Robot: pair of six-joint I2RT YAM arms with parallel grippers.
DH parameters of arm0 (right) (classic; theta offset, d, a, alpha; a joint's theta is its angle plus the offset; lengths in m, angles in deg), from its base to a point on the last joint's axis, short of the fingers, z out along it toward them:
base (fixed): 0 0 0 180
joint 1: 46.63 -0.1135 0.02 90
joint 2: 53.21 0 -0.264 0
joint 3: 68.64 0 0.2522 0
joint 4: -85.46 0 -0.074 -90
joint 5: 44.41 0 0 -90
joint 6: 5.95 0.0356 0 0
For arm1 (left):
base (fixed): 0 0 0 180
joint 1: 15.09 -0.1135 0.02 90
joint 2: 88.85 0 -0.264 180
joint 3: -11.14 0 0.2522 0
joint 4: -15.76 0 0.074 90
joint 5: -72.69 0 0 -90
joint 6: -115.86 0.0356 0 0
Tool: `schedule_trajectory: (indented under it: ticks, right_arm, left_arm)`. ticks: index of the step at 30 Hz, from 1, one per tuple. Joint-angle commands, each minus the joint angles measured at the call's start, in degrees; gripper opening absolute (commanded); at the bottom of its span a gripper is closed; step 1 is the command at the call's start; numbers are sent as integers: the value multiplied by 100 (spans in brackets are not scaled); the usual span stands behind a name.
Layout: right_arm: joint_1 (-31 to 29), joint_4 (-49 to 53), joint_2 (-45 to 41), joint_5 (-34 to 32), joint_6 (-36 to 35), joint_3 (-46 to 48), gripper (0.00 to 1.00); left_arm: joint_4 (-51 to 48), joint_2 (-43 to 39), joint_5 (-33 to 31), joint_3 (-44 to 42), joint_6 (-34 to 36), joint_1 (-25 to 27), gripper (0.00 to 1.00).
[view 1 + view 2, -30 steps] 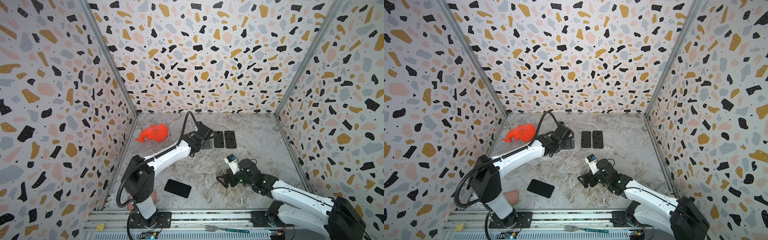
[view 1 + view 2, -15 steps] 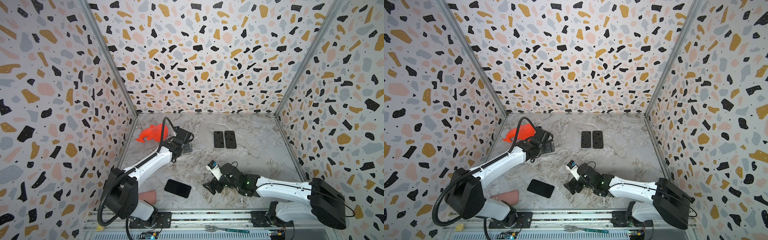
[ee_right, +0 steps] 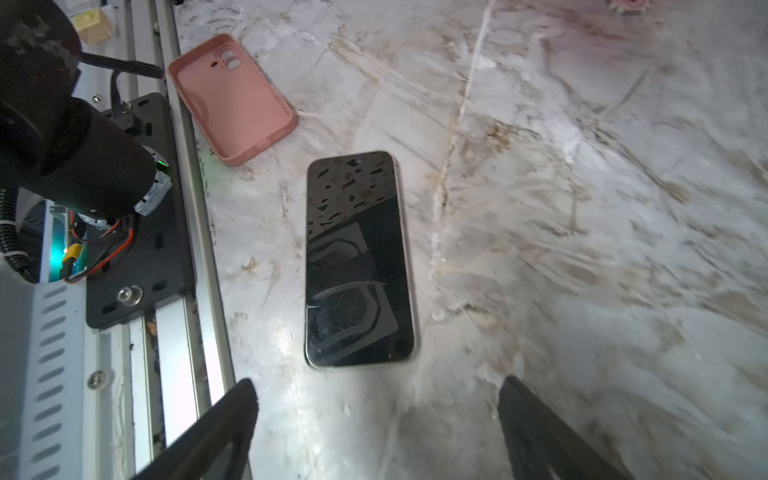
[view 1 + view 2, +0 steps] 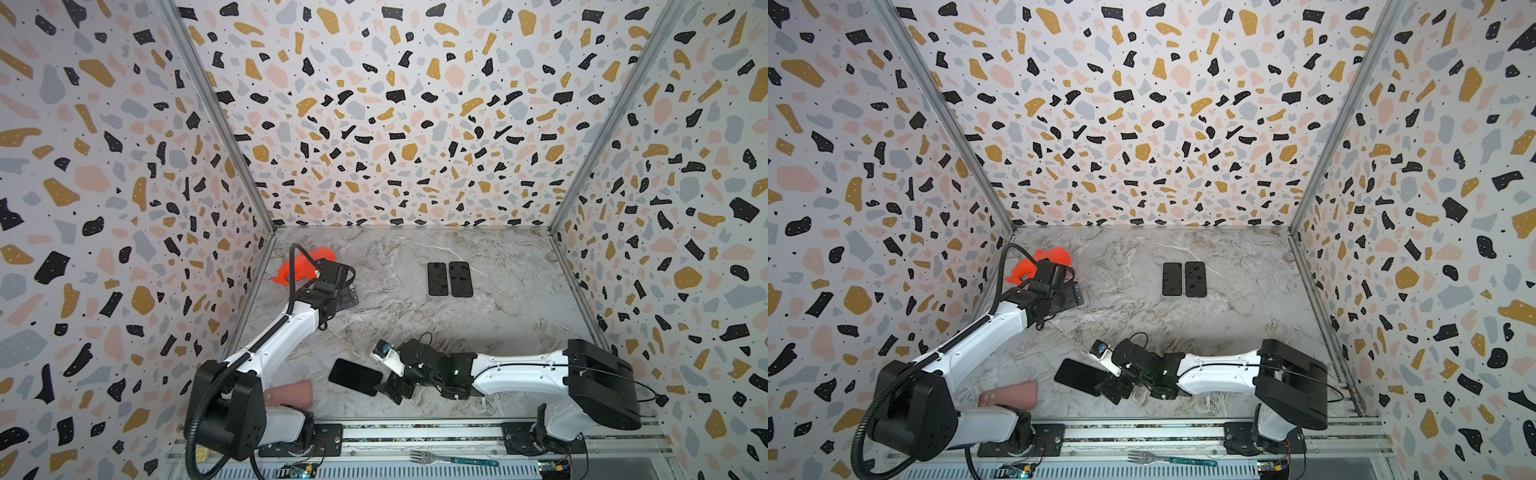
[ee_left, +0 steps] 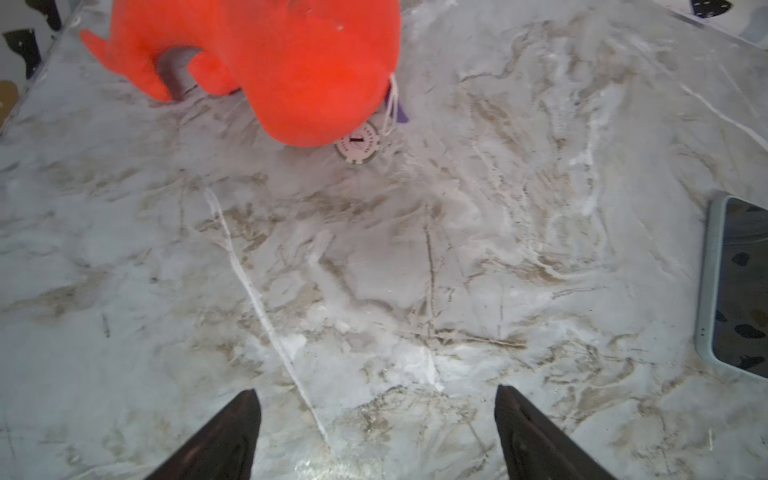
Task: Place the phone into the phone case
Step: 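Grasp the bare black phone with the right gripper while the left moves off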
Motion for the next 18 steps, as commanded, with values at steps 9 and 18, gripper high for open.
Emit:
schedule_trajectory:
  ticks: [9, 18]
  right_arm:
    - [-95, 396, 1293, 184, -538, -1263, 97]
    - [-108, 723, 1898, 268, -624, -1776, 99]
  left_arm:
    - [-151, -129, 661, -460, 68, -699, 89]
    - [-186, -242, 734, -565, 113, -756, 90]
